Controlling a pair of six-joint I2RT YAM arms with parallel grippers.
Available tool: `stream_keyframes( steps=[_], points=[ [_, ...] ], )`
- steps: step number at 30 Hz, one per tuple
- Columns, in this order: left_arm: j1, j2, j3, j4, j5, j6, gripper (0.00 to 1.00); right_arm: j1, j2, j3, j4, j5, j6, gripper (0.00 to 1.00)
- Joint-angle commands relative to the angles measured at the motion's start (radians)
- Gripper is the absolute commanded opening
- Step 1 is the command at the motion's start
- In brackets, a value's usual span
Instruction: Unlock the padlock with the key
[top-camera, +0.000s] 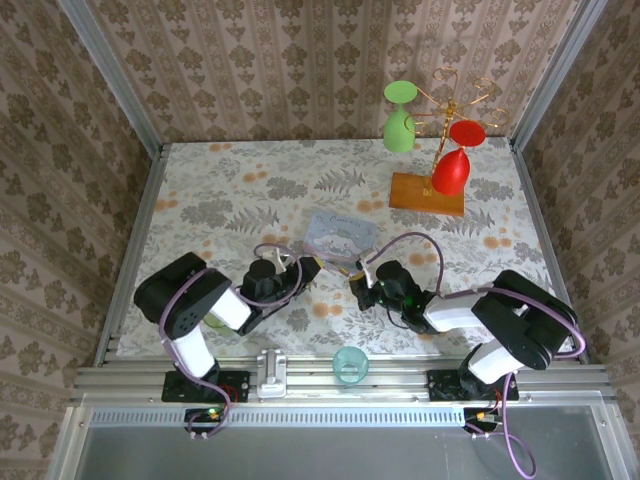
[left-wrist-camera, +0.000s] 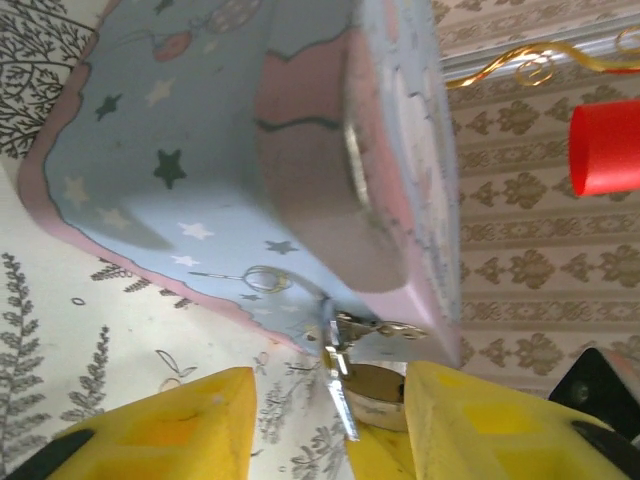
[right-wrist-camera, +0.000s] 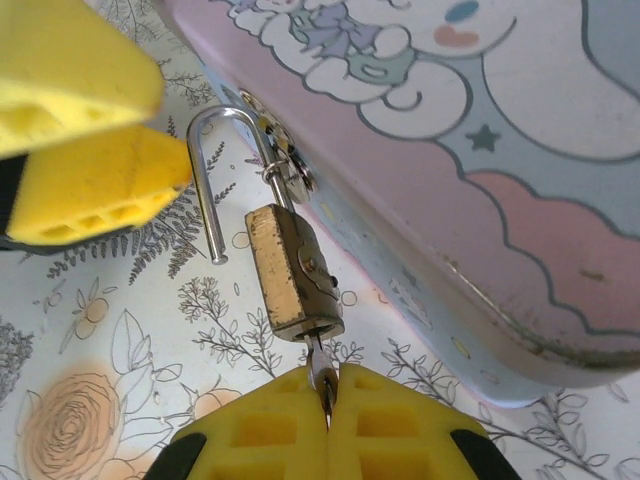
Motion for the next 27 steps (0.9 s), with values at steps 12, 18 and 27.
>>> stream_keyframes(
  steps=[12, 18, 27],
  points=[
    [-0.079, -0.152, 0.235, -0.732, -0.121, 0.556, 0.38, -0.025, -0.031, -0.021, -0.144, -0.061, 0.405, 0.0],
    [-0.115, -0.201, 0.315, -0.909, -0.213, 0.712, 0.15, -0.047, -0.046, 0.01, -0.263, -0.122, 0.537, 0.0],
    [-0.17, -0.122, 0.432, -1.065, -0.255, 0.852, 0.16, -0.078, -0.001, -0.039, -0.164, -0.196, 0.617, 0.0]
  ],
)
